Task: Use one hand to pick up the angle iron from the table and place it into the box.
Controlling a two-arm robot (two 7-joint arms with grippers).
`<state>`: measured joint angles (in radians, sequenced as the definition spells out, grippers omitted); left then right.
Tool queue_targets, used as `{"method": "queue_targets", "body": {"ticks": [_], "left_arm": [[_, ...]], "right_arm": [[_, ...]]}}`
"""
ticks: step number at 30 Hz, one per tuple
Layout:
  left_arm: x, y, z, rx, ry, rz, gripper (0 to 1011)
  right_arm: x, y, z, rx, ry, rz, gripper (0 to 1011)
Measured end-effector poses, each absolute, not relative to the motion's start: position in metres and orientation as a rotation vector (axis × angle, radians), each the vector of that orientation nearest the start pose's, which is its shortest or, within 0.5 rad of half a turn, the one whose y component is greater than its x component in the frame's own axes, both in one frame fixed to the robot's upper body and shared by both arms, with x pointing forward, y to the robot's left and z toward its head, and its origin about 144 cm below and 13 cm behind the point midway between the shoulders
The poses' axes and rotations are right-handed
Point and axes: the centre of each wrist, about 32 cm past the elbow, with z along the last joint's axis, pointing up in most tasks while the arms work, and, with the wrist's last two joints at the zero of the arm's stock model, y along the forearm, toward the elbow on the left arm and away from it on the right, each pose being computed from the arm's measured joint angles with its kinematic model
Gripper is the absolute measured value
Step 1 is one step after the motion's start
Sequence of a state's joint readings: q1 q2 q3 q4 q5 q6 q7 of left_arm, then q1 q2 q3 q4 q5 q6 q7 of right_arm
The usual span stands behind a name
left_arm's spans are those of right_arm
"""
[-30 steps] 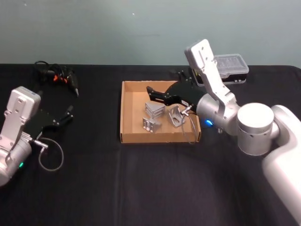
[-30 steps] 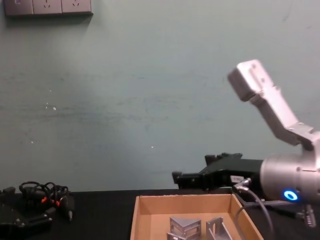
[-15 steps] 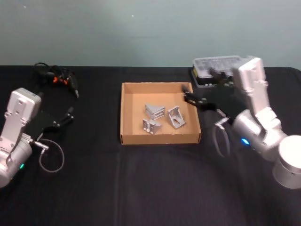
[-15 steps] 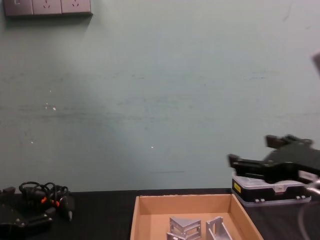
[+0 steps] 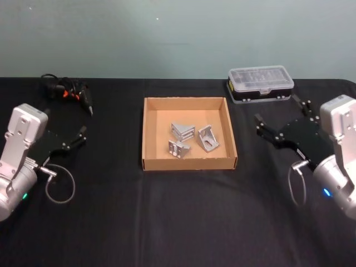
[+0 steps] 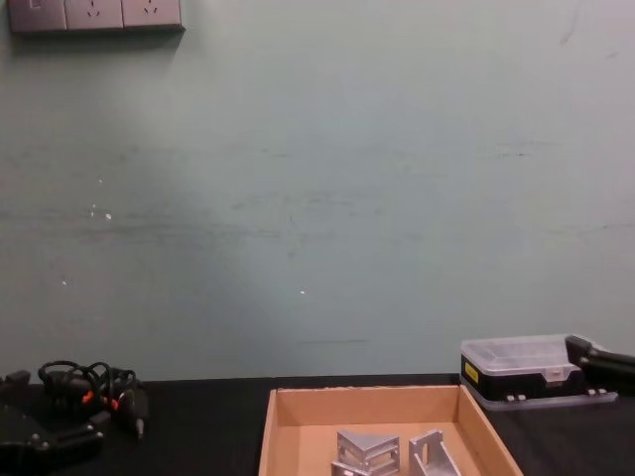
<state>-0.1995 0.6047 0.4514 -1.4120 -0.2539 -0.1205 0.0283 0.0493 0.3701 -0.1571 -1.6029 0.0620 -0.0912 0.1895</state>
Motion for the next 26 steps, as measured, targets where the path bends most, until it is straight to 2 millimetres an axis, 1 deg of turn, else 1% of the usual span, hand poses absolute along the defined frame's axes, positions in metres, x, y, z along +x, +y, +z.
{"method": "queue_targets", "body": {"ticks": [4, 26], "left_arm": [[0.4886, 0.3097, 1.1398, 0.305, -0.285, 1.248, 1000], [0.4886, 0.3097, 1.1398, 0.305, -0.285, 1.248, 1000]], "right_arm": [[0.4654, -0.2900, 1.1608, -0.153, -0.331, -1.220, 1000], [0.4663, -0.2879, 1.1634, -0.156, -0.329, -1.214, 1000]]}}
